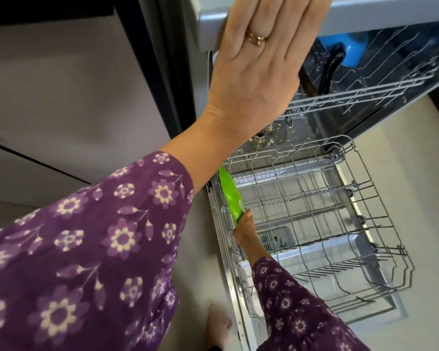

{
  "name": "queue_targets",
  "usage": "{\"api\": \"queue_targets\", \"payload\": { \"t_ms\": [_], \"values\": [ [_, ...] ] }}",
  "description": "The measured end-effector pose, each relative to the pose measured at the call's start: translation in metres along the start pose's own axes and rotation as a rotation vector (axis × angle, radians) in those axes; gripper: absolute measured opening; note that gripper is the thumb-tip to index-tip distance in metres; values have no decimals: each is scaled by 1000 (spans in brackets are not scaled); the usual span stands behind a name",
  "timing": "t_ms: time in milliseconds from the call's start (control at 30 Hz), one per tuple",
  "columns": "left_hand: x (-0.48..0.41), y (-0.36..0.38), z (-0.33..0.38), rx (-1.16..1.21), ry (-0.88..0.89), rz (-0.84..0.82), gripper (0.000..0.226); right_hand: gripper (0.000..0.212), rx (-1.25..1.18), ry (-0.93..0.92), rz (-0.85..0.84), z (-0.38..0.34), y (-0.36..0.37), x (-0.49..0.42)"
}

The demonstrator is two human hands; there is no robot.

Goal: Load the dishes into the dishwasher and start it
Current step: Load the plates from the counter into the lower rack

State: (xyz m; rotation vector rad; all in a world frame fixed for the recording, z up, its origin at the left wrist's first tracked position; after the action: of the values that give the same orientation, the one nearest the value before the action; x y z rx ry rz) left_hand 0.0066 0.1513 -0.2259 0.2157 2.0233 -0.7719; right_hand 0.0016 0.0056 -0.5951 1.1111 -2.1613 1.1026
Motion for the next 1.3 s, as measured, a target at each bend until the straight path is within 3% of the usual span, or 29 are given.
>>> {"api": "queue_targets", "payload": {
  "t_ms": [167,333,433,567,800,933,1067,1300],
  "values": [
    [-3,-13,-7,38,3,-130,60,87,61,-15,-30,-25,-15,28],
    [-5,-36,-17,192,58,-464,77,82,65,-72,-62,-64,-29,88],
    [-16,-52,-32,365,87,-669,86,76,80,-195,-64,-94,-36,139],
    [-30,-75,-64,522,99,-833,77,75,93,-343,-112,-142,-37,205],
    [26,-133,-207,429,-180,-937,60,50,226,-512,-326,-236,21,310],
    [79,-181,-317,323,-440,-966,56,42,308,-645,-466,-294,76,370],
    [141,-237,-419,174,-590,-1036,55,23,260,-722,-546,-350,137,431],
    [245,-328,-564,52,-758,-1126,51,18,211,-957,-567,-452,276,528]
  ]
}}
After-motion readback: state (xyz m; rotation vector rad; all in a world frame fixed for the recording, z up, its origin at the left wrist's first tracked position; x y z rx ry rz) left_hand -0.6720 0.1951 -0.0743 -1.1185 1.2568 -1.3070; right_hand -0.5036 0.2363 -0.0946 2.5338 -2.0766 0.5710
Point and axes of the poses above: each hand's wrist, its own x-axis away from the middle knuckle, its own y-axis out of the palm, z = x × y, the point moved 2 cm from there along -x, towards the middle knuckle, and after that the axes turned 12 degrees about -x, right-handed, at the moved point
